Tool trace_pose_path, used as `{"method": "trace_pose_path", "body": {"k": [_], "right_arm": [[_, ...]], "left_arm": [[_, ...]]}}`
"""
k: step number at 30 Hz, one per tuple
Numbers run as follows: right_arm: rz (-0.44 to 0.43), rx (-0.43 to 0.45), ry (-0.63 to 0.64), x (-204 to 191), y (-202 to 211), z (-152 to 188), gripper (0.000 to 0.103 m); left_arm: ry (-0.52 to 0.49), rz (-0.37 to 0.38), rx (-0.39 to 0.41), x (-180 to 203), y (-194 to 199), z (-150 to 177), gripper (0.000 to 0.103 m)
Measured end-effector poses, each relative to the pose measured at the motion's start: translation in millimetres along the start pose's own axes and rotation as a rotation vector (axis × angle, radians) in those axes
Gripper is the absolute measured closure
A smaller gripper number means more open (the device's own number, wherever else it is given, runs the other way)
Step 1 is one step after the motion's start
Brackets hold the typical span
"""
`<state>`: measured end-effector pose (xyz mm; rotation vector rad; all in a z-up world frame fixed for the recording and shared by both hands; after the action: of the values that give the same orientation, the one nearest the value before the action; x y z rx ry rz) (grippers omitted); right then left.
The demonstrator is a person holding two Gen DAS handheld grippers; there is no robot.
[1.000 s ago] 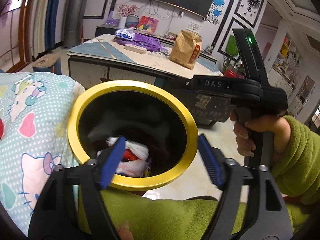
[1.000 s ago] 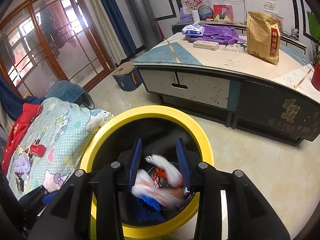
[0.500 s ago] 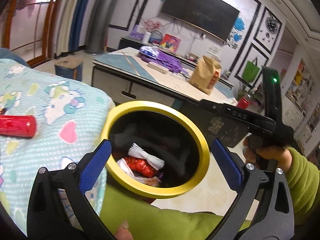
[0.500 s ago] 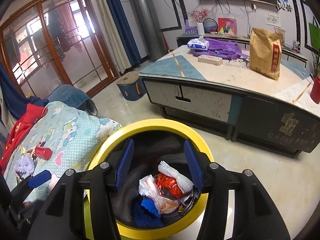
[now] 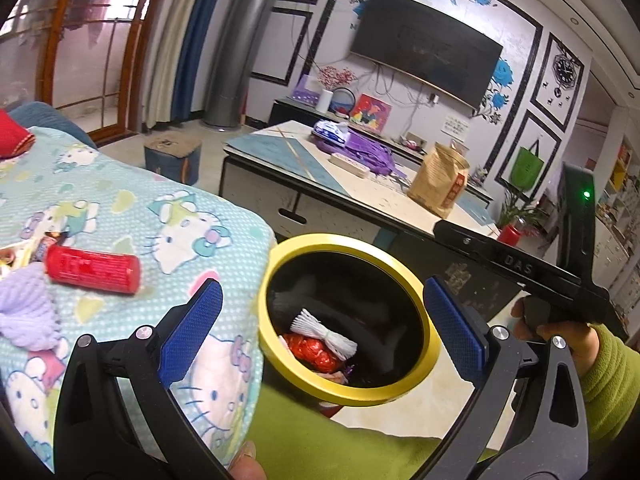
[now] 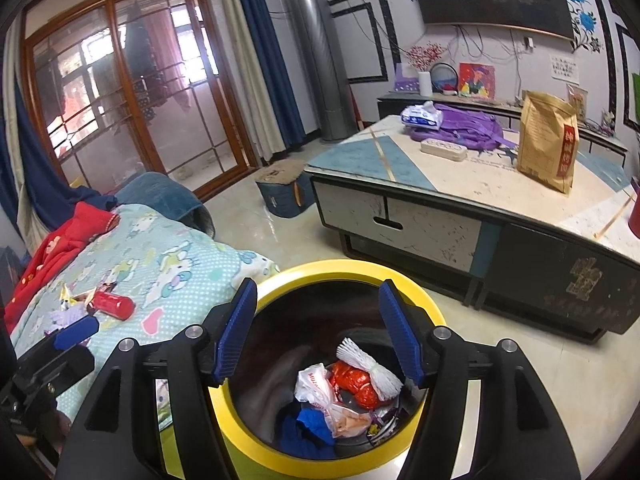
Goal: Collect trash
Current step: 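Move both open tools from the bin back over the bed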
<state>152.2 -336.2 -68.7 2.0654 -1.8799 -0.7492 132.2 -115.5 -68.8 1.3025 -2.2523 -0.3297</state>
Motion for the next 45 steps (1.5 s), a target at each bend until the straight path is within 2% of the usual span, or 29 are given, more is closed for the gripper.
{"method": "trace_pose_path", "body": {"k": [8, 25, 45], "right_arm": [[-0.044, 0.065, 0.035, -20.4, 14.8, -8.9, 0.038], [-0.137, 0.084, 0.09, -70.7, 24.1, -6.3, 0.038], [-0.26, 0.033, 0.174, -141.4, 18.1, 5.6, 0.033]], "left_arm": [[0.016, -0.057, 0.036, -15.1, 15.5, -7.6, 0.011], [0.026, -0.188, 0.124, -47.4, 48.9, -25.1, 0.011], [0.031, -0.326, 0.205, -83.9, 85.5, -40.1, 0.011]]}}
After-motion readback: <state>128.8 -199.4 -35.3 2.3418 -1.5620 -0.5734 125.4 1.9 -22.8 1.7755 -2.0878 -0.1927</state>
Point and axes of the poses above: each gripper's, at about its wrist camera, not at the fingertips, and y roughly against the way its jaws point, x to its right, z to its underside, the point moved 4 cm from there along -y, roughly the way its jaws point, and after that the axes turned 4 degrees about x, right-handed, at the moved point
